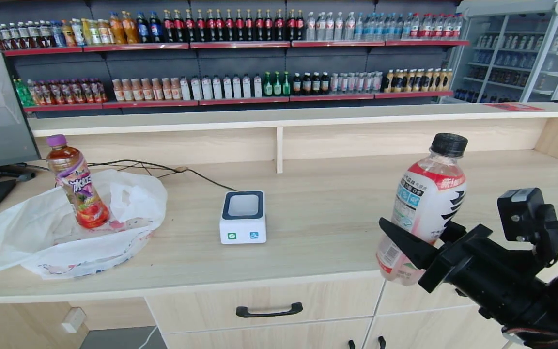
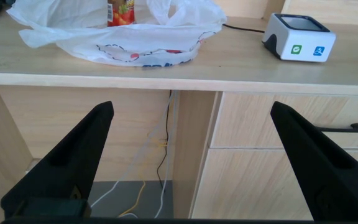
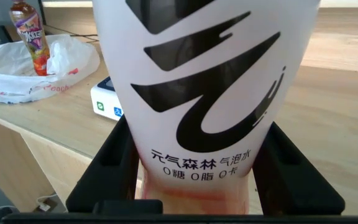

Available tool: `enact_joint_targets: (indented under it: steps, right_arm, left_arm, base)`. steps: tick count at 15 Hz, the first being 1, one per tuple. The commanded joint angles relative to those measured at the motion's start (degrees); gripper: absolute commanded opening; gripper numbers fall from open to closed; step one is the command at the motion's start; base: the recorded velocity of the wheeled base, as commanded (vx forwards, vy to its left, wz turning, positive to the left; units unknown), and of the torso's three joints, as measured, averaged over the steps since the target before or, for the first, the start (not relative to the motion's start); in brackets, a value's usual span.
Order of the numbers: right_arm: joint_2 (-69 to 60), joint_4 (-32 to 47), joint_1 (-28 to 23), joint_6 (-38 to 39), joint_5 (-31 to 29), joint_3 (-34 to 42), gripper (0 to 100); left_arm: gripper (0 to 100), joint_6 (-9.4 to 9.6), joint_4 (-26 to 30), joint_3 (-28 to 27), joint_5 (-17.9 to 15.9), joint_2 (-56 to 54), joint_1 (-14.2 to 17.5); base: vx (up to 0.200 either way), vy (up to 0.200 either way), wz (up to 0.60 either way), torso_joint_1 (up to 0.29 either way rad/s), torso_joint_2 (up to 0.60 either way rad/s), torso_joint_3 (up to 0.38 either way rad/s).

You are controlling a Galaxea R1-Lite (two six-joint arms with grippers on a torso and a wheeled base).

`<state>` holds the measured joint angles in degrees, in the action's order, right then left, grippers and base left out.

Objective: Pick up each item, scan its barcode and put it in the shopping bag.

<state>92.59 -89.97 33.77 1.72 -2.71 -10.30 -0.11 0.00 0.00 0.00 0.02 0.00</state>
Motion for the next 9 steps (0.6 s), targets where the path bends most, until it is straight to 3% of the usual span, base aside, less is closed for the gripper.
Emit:
enact_joint_targets:
  steps: [1, 9]
  right_arm:
    - [0.8, 0.0, -0.2, 0.0, 0.0, -0.3, 0]
    - [1.2, 0.0, -0.2, -0.3, 0.0, -0.1, 0]
  left_arm:
    - [100, 0.02, 0.0, 0.0, 0.0, 0.0, 0.0]
    - [100, 0.02, 0.0, 0.0, 0.0, 0.0, 0.0]
  base:
    - [0.000, 0.200, 0.00, 0.002, 0.00, 0.002]
    - [0.000, 0.200, 0.00, 0.002, 0.00, 0.004]
